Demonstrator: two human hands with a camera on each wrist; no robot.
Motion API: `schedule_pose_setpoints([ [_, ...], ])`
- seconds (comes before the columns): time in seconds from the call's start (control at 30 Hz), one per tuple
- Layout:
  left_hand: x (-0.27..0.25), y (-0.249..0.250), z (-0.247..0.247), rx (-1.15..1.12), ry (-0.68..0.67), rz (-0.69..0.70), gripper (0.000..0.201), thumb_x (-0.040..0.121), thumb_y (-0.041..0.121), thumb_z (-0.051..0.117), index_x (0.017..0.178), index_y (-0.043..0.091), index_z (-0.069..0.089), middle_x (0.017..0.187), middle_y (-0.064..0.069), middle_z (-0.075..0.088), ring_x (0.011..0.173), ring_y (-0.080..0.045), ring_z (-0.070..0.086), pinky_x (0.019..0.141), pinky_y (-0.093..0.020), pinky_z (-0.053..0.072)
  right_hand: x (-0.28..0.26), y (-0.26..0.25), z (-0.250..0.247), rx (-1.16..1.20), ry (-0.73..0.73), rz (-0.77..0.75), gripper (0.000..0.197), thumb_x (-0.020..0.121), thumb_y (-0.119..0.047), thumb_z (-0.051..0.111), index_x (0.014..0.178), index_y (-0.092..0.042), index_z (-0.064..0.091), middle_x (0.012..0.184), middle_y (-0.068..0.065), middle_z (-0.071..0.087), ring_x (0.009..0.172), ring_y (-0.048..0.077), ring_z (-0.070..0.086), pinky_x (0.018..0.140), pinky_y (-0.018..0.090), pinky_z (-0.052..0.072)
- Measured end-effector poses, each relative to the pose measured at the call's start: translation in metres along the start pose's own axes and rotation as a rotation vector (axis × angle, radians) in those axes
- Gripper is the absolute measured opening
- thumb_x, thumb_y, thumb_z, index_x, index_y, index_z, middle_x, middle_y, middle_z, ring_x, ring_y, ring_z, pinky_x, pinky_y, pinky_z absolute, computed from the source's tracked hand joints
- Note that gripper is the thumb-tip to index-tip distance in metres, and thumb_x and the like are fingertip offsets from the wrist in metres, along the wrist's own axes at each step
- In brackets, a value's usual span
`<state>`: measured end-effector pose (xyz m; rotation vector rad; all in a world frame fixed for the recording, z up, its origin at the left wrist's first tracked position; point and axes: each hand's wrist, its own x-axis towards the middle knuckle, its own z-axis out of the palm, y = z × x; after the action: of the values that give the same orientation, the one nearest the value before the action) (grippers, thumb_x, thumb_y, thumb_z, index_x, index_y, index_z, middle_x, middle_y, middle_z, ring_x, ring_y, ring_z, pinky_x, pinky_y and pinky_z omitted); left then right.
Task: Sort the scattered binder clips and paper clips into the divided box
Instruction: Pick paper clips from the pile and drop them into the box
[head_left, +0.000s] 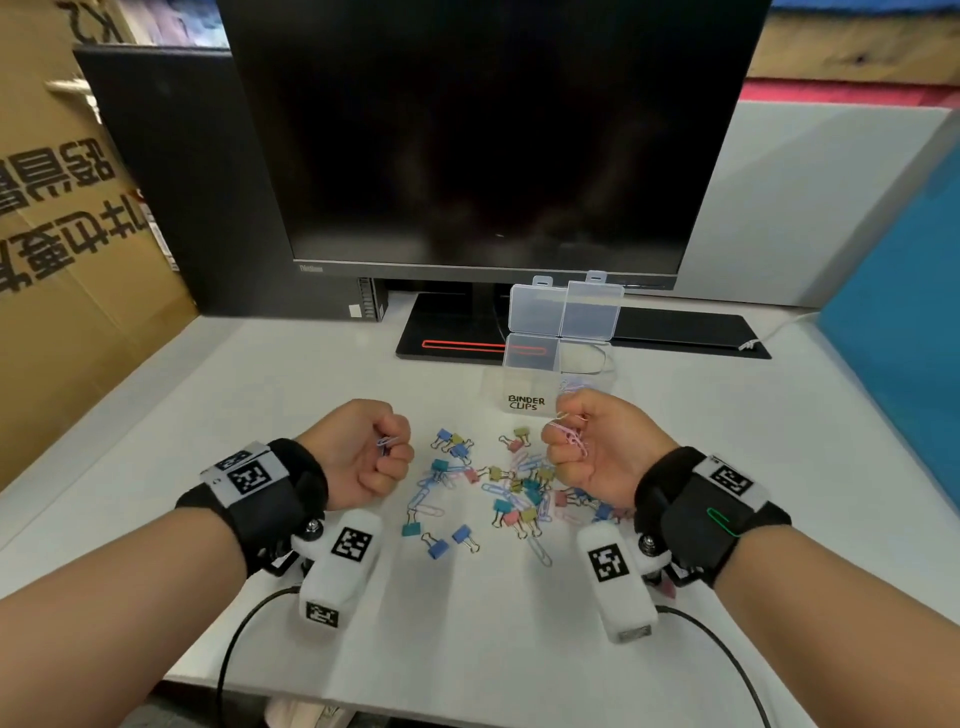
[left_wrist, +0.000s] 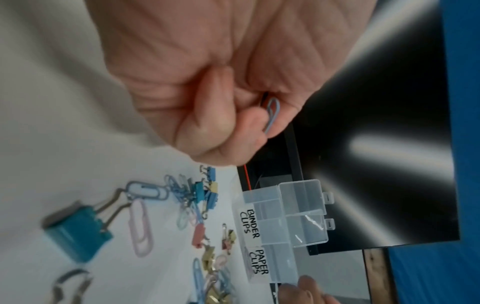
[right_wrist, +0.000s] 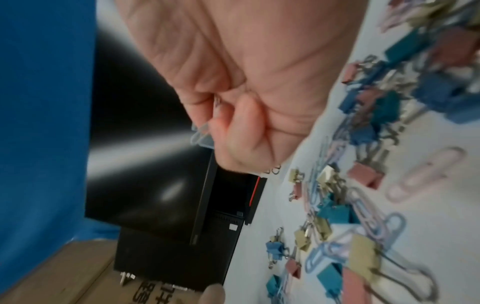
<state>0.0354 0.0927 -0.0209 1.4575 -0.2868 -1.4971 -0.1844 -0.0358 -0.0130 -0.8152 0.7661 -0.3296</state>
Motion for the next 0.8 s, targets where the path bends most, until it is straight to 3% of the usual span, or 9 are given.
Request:
schedule_pose_setpoints([
  [0.17,0.002,-0.003,-0.002,0.066,-0.012,-0.062,0.011,0.069,0.008,0.036,0.063,0.011,0.044,0.052,-0.001,0.037,0.037,-0.01,0.027,0.032,-0.011,0.017,0.002,0.008,-0.01,0.141,0.188,-0.018,0.027,0.08,-0.006,0.037,0.057,-0.017,0.026,0.059,0.003,0.038,0.033,0.01,0.033,0.029,0.012,0.018],
  [0.27,0.003,-0.004,0.0,0.248,0.025,-0.119,0.026,0.085,0.021,0.052,0.062,0.015,0.045,0.05,0.004,0.031,0.036,-0.009,0.022,0.034,-0.013,0.014,0.002,0.01,-0.01,0.111,0.236,-0.043,0.02,0.079,-0.002,0.037,0.064,-0.015,0.034,0.06,0.004,0.04,0.032,0.01,0.034,0.03,0.012,0.018],
  [0.33,-0.001,-0.004,0.006,0.672,0.108,-0.018,0.028,0.084,0.031,0.066,0.067,0.017,0.049,0.054,0.005,0.036,0.042,-0.01,0.029,0.038,-0.017,0.021,0.003,0.01,-0.01,0.067,0.232,-0.051,0.02,0.078,-0.001,0.035,0.066,-0.016,0.034,0.057,0.003,0.04,0.033,0.009,0.031,0.032,0.012,0.017],
  [0.4,-0.004,-0.006,0.011,1.2,0.219,0.174,0.029,0.074,0.039,0.077,0.086,0.02,0.058,0.073,0.008,0.048,0.064,-0.01,0.046,0.053,-0.022,0.037,0.005,0.011,-0.009,0.034,0.198,-0.056,0.021,0.078,-0.001,0.033,0.063,-0.016,0.032,0.053,0.002,0.038,0.031,0.009,0.028,0.032,0.013,0.016],
  [0.47,-0.006,-0.009,0.014,1.448,0.22,0.262,0.046,0.068,0.044,0.079,0.103,0.024,0.056,0.084,0.012,0.046,0.077,-0.008,0.048,0.064,-0.022,0.04,0.008,0.011,-0.007,0.022,0.145,-0.05,0.023,0.077,-0.001,0.031,0.06,-0.017,0.029,0.049,0.001,0.037,0.03,0.009,0.025,0.031,0.014,0.017],
  [0.57,-0.004,-0.012,0.018,1.501,0.205,0.288,0.053,0.068,0.044,0.079,0.109,0.024,0.054,0.081,0.015,0.041,0.075,-0.007,0.044,0.058,-0.021,0.035,0.011,0.012,-0.002,0.05,0.049,-0.041,0.027,0.077,-0.004,0.031,0.056,-0.019,0.026,0.043,-0.001,0.035,0.029,0.009,0.024,0.032,0.013,0.016],
  [0.7,0.002,-0.009,0.018,1.539,0.206,0.328,0.048,0.07,0.042,0.078,0.11,0.024,0.056,0.094,0.01,0.044,0.089,-0.011,0.049,0.07,-0.023,0.039,0.016,0.015,0.009,0.09,0.008,-0.064,0.041,0.088,-0.016,0.038,0.049,-0.02,0.028,0.039,-0.003,0.03,0.027,0.008,0.021,0.035,0.013,0.015],
  [0.8,0.005,-0.009,0.017,1.544,0.193,0.359,0.04,0.072,0.041,0.077,0.104,0.024,0.06,0.097,0.01,0.045,0.093,-0.011,0.05,0.074,-0.022,0.04,0.02,0.017,0.017,0.002,0.029,-0.096,0.042,0.09,-0.008,0.039,0.051,-0.019,0.03,0.041,-0.003,0.03,0.028,0.007,0.021,0.034,0.014,0.015],
])
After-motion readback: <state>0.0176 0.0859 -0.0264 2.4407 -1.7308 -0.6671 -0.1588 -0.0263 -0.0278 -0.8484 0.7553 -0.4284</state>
